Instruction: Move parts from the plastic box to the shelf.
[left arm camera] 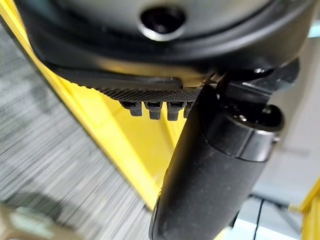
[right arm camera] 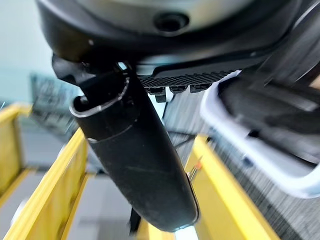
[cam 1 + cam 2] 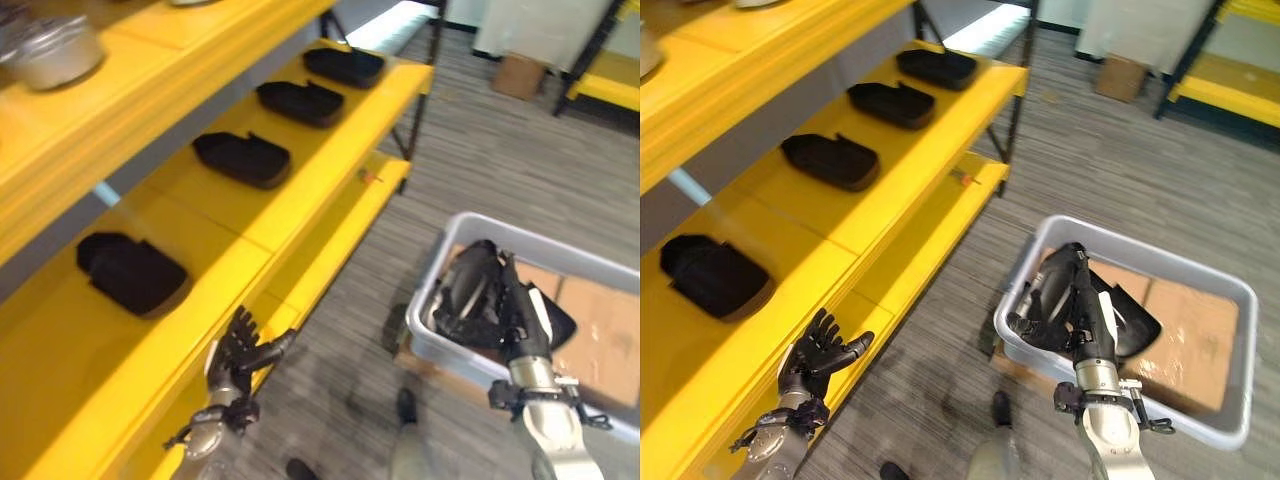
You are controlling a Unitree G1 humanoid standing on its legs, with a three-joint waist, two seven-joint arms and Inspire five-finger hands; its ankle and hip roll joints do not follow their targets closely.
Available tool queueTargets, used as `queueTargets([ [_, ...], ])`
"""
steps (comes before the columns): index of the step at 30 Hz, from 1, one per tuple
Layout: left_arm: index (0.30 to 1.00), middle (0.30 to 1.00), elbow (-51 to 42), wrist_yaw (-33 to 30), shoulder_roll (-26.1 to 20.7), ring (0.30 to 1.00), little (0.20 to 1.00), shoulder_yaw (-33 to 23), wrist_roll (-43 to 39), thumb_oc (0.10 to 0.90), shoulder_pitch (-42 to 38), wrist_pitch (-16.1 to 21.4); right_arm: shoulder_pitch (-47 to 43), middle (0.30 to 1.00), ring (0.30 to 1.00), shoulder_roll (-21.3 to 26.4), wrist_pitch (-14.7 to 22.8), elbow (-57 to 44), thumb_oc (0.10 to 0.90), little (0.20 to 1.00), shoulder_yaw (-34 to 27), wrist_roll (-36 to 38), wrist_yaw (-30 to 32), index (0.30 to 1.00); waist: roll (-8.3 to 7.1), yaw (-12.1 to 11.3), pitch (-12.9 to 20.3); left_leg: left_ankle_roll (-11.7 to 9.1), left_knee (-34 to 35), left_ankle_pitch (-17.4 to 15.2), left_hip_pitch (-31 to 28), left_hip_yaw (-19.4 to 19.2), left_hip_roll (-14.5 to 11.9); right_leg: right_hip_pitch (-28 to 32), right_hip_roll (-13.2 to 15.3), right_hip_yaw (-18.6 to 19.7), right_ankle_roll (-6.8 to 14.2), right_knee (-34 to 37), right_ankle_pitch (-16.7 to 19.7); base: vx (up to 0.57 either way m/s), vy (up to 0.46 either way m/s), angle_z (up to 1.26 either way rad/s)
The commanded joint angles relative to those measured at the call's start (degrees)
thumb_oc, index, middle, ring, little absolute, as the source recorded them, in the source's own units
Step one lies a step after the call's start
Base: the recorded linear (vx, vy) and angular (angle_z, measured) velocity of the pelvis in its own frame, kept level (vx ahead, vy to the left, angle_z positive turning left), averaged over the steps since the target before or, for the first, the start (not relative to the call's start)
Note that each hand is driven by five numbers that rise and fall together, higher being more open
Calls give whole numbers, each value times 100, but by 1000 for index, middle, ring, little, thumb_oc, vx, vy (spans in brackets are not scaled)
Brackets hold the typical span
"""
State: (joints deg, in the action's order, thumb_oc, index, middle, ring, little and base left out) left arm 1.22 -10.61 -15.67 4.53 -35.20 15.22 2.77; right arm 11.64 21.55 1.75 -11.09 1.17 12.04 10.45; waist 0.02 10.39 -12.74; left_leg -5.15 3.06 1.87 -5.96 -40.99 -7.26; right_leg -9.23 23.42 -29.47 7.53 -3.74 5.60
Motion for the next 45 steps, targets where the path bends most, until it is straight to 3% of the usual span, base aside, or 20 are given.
queueTargets([
  [1, 1000, 1000, -564, 129, -96, 1000, 1000, -370, 137, 900, -160, 412, -597, 1000, 1000, 98, 591, -475, 900, 1000, -284, 251, -75, 1000, -120, -82, 60, 222, 133, -370, -279, 684, 223, 310, -271, 747, 575, 33, 132, 82, -158, 38],
  [5, 1000, 1000, -541, 140, -83, 1000, 1000, -385, 133, 900, -158, 421, -497, 1000, 1000, 111, 616, -511, 900, 1000, -346, 334, -88, 1000, -93, -30, 170, 66, 43, -254, -321, 590, -21, 503, -541, 748, 495, 314, 33, 56, -180, -5],
  [10, 1000, 1000, -576, 242, 16, 1000, 1000, -306, 110, 900, -109, 406, -400, 1000, 1000, 153, 686, -496, 900, 1000, -386, 533, -128, 1000, 87, 58, 251, -222, -133, -25, -405, 448, -455, 710, -955, 801, 302, 485, -235, 68, -199, -20],
  [11, 1000, 1000, -560, 317, 47, 1000, 1000, -264, 145, 900, -90, 382, -339, 1000, 1000, 182, 698, -510, 900, 1000, -440, 538, -165, 1000, 174, 110, 265, -346, -162, 121, -442, 402, -625, 771, -1140, 814, 211, 526, -360, 85, -224, -22],
  [16, 1000, 1000, -530, 406, 105, 1000, 1000, -148, 96, 900, -113, 361, -260, 1000, 1000, 257, 770, -539, 900, 1000, -541, 670, -199, 1000, 319, 186, 266, -637, -353, 550, -439, 394, -1078, 929, -1565, 850, -43, 599, -665, 65, -209, -13],
  [21, 1000, 1000, -496, 421, 140, 1000, 1000, -44, 18, 900, -154, 358, -178, 1000, 1000, 335, 817, -588, 900, 1000, -619, 764, -200, 1000, 313, 207, 138, -866, -1383, 975, -273, 571, -1683, 1188, -2005, 920, -370, 604, -1016, 95, -273, -16],
  [22, 1000, 1000, -487, 408, 145, 1000, 1000, -18, -18, 900, -145, 358, -134, 1000, 1000, 339, 821, -590, 900, 1000, -615, 796, -209, 1000, 271, 162, 62, -861, -1826, 1137, -193, 850, -1769, 1316, -2130, 1005, -480, 602, -1106, 141, -297, -39],
  [24, 1000, 1000, -467, 378, 169, 1000, 1000, 2, -54, 900, -139, 346, -110, 1000, 1000, 377, 794, -564, 900, 1000, -577, 783, -241, 1000, 220, 65, -4, -780, -2218, 1074, 34, 1313, -1613, 1447, -2209, 1090, -568, 635, -1208, 109, -198, -41],
  [25, 1000, 1000, -471, 357, 180, 1000, 1000, 3, -54, 900, -115, 352, -105, 1000, 1000, 391, 773, -545, 900, 1000, -545, 764, -246, 1000, 182, -16, -18, -639, -2271, 889, 303, 1693, -1339, 1472, -2191, 1172, -560, 654, -1222, 15, -63, -35],
  [26, 1000, 1000, -482, 342, 207, 1000, 1000, -20, -47, 900, -88, 362, -164, 1000, 1000, 408, 752, -491, 900, 1000, -470, 771, -266, 1000, 112, -140, -24, -313, -2196, 650, 718, 2099, -888, 1424, -2112, 1264, -542, 648, -1104, 39, -1, -36],
  [27, 1000, 1000, -505, 338, 225, 1000, 1000, -47, -34, 900, -55, 385, -234, 1000, 1000, 439, 748, -440, 900, 1000, -393, 760, -305, 1000, 46, -254, -16, -185, -1995, 374, 984, 2467, -557, 1465, -2086, 1428, -477, 671, -1079, 67, 20, -52],
  [29, 1000, 1000, -575, 432, 260, 1000, 1000, -65, -22, 900, 27, 376, -222, 1000, 1000, 426, 718, -459, 900, 1000, -377, 805, -406, 1000, 19, -225, 10, -193, -1309, 308, 773, 2260, -586, 1502, -2095, 1645, -431, 723, -1002, 142, 80, -100],
  [30, 1000, 1000, -579, 408, 260, 1000, 1000, -61, 24, 900, 18, 419, -288, 1000, 1000, 425, 733, -391, 900, 1000, -278, 761, -403, 1000, 23, -378, -8, -162, -1075, 375, 948, 2761, -341, 1488, -2091, 1822, -418, 745, -960, 138, 111, -100],
  [31, 1000, 1000, -587, 404, 253, 1000, 1000, -103, 45, 900, -26, 508, -528, 1000, 1000, 454, 733, -250, 900, 1000, -112, 759, -457, 1000, -48, -583, -61, -131, -990, 269, 1175, 3659, 106, 1499, -2092, 2210, -395, 794, -919, 91, 84, -95],
  [32, 1000, 1000, -585, 404, 252, 1000, 1000, -106, 45, 900, -31, 509, -537, 1000, 1000, 453, 735, -246, 900, 1000, -110, 758, -457, 1000, -48, -582, -57, -129, -981, 286, 1186, 3658, 106, 1485, -2093, 2210, -396, 797, -907, 81, 23, -125],
  [33, 1000, 1000, -586, 392, 259, 1000, 1000, -97, 43, 900, -32, 545, -670, 1000, 1000, 414, 756, -163, 900, 1000, 34, 813, -494, 1000, -59, -681, -71, -108, -915, 199, 1187, 4116, 307, 1473, -2115, 2470, -382, 812, -872, 36, 34, -134],
  [37, 1000, 1000, -670, 515, 349, 1000, 1000, -102, -73, 900, 58, 506, -564, 1000, 1000, 375, 686, -195, 900, 1000, 11, 915, -666, 1000, 25, -577, 88, -26, -427, 84, 700, 3725, 197, 1402, -2118, 2719, -317, 844, -781, 82, 100, -116],
  [45, 1000, 1000, -699, 532, 234, 1000, 1000, -147, -97, 900, 153, 440, -439, 1000, 1000, 265, 539, -258, 900, 1000, 34, 895, -757, 1000, 87, -450, 300, 116, 49, 16, 224, 3212, 333, 1393, -1949, 3005, -154, 832, -704, 62, 137, -23],
])
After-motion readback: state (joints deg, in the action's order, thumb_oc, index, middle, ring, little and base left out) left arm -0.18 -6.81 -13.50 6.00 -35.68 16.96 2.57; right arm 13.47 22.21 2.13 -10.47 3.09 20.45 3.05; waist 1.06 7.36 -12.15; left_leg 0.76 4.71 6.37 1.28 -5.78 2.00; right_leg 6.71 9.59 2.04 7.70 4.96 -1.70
